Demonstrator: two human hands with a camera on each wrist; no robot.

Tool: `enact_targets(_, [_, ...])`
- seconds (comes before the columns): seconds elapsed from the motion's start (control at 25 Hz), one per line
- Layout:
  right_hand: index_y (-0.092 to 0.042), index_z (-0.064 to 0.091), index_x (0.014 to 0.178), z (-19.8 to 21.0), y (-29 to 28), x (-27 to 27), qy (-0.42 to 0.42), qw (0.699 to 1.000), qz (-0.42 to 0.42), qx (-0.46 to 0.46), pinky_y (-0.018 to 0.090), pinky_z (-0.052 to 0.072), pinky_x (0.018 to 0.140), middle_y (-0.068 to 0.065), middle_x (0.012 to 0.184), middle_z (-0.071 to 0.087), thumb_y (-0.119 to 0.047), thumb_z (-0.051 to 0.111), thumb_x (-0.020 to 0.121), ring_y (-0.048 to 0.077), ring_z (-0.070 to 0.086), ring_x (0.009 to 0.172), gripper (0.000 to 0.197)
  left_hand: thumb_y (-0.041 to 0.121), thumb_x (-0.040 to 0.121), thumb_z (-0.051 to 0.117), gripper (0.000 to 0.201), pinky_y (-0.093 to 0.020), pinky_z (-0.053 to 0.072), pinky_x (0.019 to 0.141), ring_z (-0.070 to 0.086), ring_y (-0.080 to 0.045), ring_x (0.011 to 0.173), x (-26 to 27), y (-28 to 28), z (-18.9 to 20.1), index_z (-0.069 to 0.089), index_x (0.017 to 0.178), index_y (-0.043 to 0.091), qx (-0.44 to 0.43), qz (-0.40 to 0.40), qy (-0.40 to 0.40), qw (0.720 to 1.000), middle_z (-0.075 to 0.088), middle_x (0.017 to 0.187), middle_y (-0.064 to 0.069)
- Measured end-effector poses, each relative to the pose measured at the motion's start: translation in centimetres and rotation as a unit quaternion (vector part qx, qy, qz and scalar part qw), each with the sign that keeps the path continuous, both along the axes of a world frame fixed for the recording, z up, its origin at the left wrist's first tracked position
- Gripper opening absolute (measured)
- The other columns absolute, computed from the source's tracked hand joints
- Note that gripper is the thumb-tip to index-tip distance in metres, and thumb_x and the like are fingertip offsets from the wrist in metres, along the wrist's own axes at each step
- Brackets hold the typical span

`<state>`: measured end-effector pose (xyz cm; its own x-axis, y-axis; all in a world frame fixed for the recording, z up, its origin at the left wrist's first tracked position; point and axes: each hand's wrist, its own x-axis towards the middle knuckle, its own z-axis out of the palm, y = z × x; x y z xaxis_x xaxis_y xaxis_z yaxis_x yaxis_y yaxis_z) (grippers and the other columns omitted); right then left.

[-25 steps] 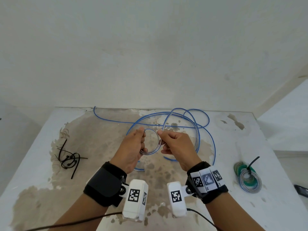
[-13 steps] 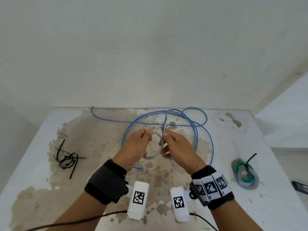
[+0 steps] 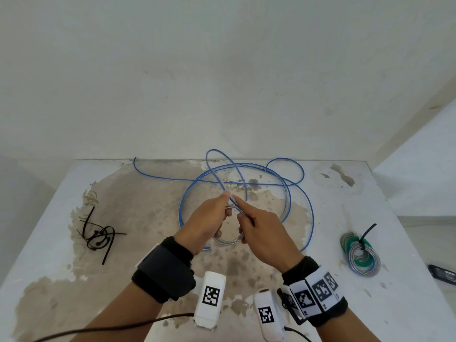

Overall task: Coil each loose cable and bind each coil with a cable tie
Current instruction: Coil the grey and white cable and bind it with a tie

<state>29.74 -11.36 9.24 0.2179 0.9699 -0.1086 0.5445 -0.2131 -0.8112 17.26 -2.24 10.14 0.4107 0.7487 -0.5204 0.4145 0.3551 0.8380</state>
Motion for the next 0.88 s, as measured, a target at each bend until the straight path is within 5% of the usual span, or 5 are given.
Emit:
enact_targets(0.16, [-0.048, 0.043, 0.148, -0.5, -1.1, -0.4, -0.02, 0.999, 0.007, 0.025, 0.036, 0.052, 0.072, 0.0, 0.075, 0.066, -0.02, 0.042, 0.105, 0.017, 0.063, 0.07, 0.051, 0.061, 0.099, 0.042, 0.054, -0.03, 0.033, 0.054, 0.032, -0.012, 0.053, 0.5, -0.9, -0.1, 0.052, 0.071, 0.015, 0.019, 0.009, 0.009, 1.0, 0.037, 0.058, 0.008])
enact_targets(0.28, [-0.052, 0.058, 0.133, -0.3, -2.2, -0.2, 0.01, 0.999, -0.013, 0.038, 0.023, 0.051, 0.075, -0.01, 0.09, 0.072, -0.032, 0.048, 0.106, 0.009, 0.066, 0.081, 0.035, 0.05, 0.104, 0.039, 0.052, -0.028, 0.035, 0.058, 0.041, -0.008, 0.049, 0.7, -1.7, -0.7, 0.06, 0.071, 0.015, 0.065, -0.044, 0.035, 0.996, 0.047, 0.055, 0.009])
enact_targets(0.4, [-0.04, 0.077, 0.111, -0.2, -2.8, 0.7, 0.046, 0.995, -0.081, 0.046, 0.014, 0.05, 0.071, -0.019, 0.088, 0.076, -0.038, 0.061, 0.1, 0.002, 0.07, 0.075, 0.02, 0.046, 0.106, 0.034, 0.056, -0.033, 0.046, 0.068, 0.062, -0.012, 0.071, 1.5, -2.7, -0.6, 0.068, 0.073, 0.016, 0.138, -0.092, 0.057, 0.985, 0.069, 0.073, 0.001])
enact_targets(0.64, [-0.032, 0.082, 0.089, 1.6, -3.8, 3.8, 0.043, 0.995, -0.089, 0.029, 0.015, 0.051, 0.065, -0.017, 0.073, 0.075, -0.039, 0.064, 0.097, 0.0, 0.07, 0.07, 0.02, 0.04, 0.107, 0.035, 0.05, -0.021, 0.034, 0.06, 0.053, -0.009, 0.061, 4.5, -4.9, 0.5, 0.051, 0.063, 0.022, 0.265, -0.089, 0.085, 0.956, 0.055, 0.061, 0.004])
enact_targets(0.88, [-0.032, 0.08, 0.084, 2.7, -4.6, 6.6, 0.031, 0.996, -0.067, 0.041, 0.011, 0.044, 0.061, -0.019, 0.068, 0.072, -0.04, 0.068, 0.094, -0.003, 0.066, 0.067, 0.018, 0.038, 0.104, 0.044, 0.038, -0.027, 0.04, 0.064, 0.053, -0.012, 0.066, 6.8, -6.3, 0.6, 0.053, 0.079, 0.011, 0.176, 0.007, 0.003, 0.984, 0.057, 0.07, 0.006])
